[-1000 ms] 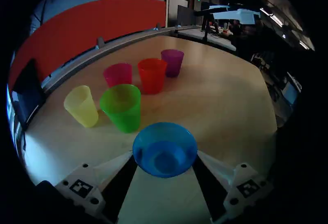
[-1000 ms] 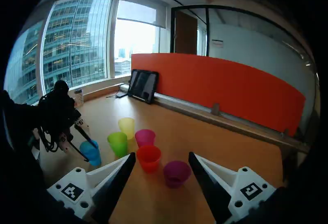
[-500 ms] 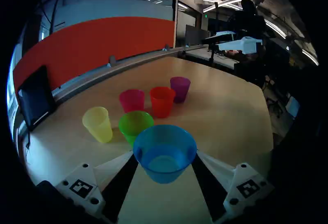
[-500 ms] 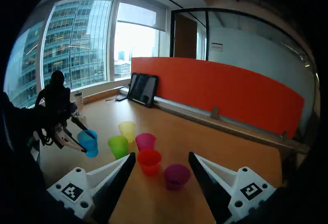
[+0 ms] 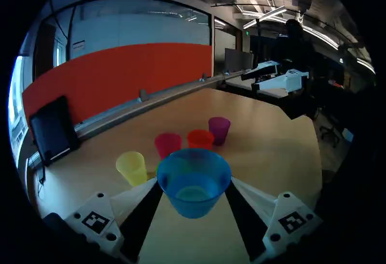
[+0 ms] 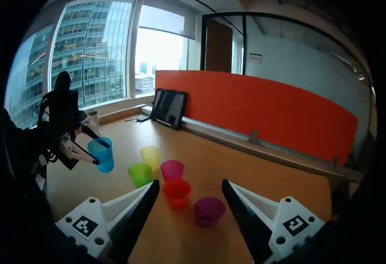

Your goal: Pour water

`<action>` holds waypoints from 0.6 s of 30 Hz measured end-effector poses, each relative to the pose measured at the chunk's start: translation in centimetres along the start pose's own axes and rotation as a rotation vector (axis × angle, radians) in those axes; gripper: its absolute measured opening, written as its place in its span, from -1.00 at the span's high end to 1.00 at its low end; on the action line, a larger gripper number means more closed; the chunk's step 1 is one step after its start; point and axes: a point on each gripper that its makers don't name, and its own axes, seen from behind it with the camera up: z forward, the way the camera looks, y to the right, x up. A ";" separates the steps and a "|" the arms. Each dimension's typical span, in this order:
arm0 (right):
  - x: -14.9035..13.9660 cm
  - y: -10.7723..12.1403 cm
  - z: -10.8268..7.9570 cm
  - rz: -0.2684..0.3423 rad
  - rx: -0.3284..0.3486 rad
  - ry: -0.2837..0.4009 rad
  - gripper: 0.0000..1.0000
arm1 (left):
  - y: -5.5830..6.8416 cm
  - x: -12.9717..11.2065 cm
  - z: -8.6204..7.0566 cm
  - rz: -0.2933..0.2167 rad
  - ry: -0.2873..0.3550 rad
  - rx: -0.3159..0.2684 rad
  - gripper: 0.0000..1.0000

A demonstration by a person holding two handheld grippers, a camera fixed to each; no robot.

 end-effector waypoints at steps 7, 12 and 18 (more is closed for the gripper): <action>-0.2 -0.1 0.4 0.000 0.002 0.004 -1.00 | -0.9 2.6 -0.9 0.002 0.062 0.031 -0.70; -0.3 -0.3 0.6 -0.002 0.004 0.005 -1.00 | -1.7 4.2 -1.7 0.007 0.105 0.057 -0.70; -0.2 -0.2 0.7 -0.006 0.002 0.008 -1.00 | -1.8 5.6 -2.5 0.016 0.144 0.074 -0.70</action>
